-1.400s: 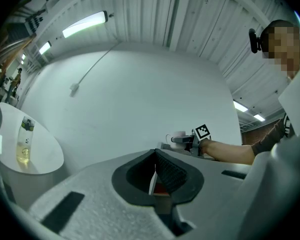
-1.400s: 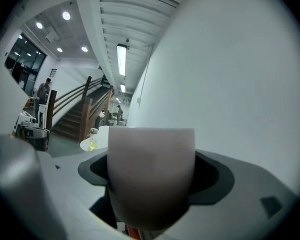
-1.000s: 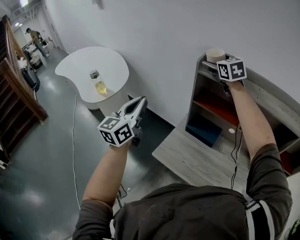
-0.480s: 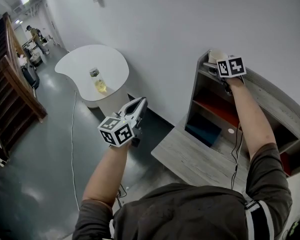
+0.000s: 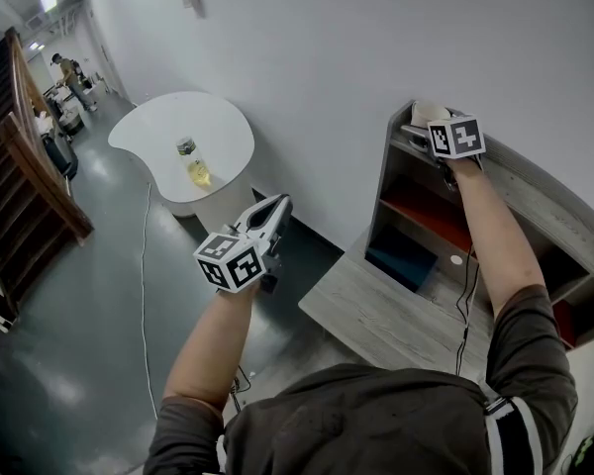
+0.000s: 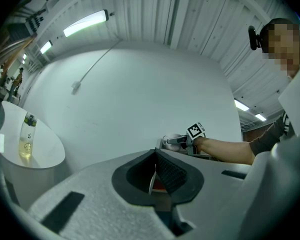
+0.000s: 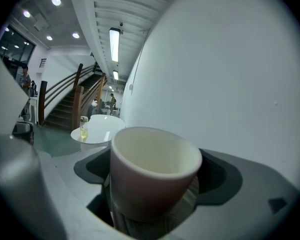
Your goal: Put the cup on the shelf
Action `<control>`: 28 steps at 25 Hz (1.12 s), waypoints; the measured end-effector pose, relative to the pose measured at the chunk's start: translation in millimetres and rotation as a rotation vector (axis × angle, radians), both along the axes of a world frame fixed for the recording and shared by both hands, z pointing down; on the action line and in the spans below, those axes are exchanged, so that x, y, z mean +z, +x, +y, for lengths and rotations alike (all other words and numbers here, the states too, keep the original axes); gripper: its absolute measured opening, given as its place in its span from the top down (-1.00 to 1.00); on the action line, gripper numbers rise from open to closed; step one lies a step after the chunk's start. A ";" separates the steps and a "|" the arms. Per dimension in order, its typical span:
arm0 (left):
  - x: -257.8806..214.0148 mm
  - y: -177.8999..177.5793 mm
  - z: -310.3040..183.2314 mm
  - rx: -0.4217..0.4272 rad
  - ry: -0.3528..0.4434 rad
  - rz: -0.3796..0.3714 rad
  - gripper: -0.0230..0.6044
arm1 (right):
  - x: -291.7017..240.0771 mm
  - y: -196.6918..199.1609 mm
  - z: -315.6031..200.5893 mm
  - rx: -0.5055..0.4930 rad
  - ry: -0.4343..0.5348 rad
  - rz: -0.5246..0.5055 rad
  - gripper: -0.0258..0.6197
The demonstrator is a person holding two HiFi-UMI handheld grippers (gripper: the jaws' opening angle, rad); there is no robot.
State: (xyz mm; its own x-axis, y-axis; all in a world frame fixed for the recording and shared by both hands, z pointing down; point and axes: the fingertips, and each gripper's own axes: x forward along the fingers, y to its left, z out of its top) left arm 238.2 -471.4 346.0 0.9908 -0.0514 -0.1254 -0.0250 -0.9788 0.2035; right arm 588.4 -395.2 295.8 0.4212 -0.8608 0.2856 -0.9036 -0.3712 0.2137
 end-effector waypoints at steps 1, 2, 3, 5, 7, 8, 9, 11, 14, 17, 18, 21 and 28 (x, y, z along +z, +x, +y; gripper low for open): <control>0.0 -0.1 0.2 0.000 0.001 -0.001 0.91 | -1.6 -1.4 0.0 -0.005 0.007 0.005 -0.64; -0.1 -0.2 0.4 0.000 0.002 -0.003 0.91 | -3.1 -3.4 -0.8 -0.015 0.015 0.007 -0.64; -0.5 -0.6 0.6 -0.001 0.004 -0.003 0.91 | -4.3 -6.2 -2.6 -0.033 0.026 0.004 -0.65; -2.1 -2.4 1.0 -0.004 0.008 -0.001 0.91 | -8.2 -12.9 -6.2 -0.072 0.055 -0.008 -0.67; -3.6 -5.6 1.0 -0.008 0.014 0.000 0.91 | -16.3 -17.7 -4.1 -0.078 0.076 0.010 -0.67; -4.3 -7.4 0.7 -0.010 0.016 0.001 0.91 | -20.8 -19.1 -1.9 -0.072 0.081 0.026 -0.67; -5.1 -9.2 0.1 -0.013 0.017 0.001 0.91 | -25.6 -19.7 0.4 -0.063 0.085 0.043 -0.67; -6.5 -12.5 -1.6 -0.020 0.019 0.002 0.91 | -35.5 -19.5 5.0 -0.043 0.095 0.072 -0.67; -9.4 -19.0 -2.8 -0.031 0.025 0.007 0.91 | -50.4 -25.8 9.9 -0.037 0.123 0.114 -0.67; -12.9 -30.0 -4.3 -0.044 0.035 0.015 0.91 | -70.6 -52.0 11.5 -0.068 0.160 0.182 -0.67; -14.0 -34.8 -5.2 -0.051 0.039 0.017 0.91 | -78.0 -64.8 10.8 -0.089 0.177 0.201 -0.67; -17.9 -52.7 -8.1 -0.077 0.050 0.025 0.91 | -97.1 -109.0 4.0 -0.184 0.232 0.214 -0.67; -19.3 -115.1 -17.7 -0.180 0.078 0.021 0.91 | -96.4 -205.8 -31.8 -0.425 0.300 0.116 -0.41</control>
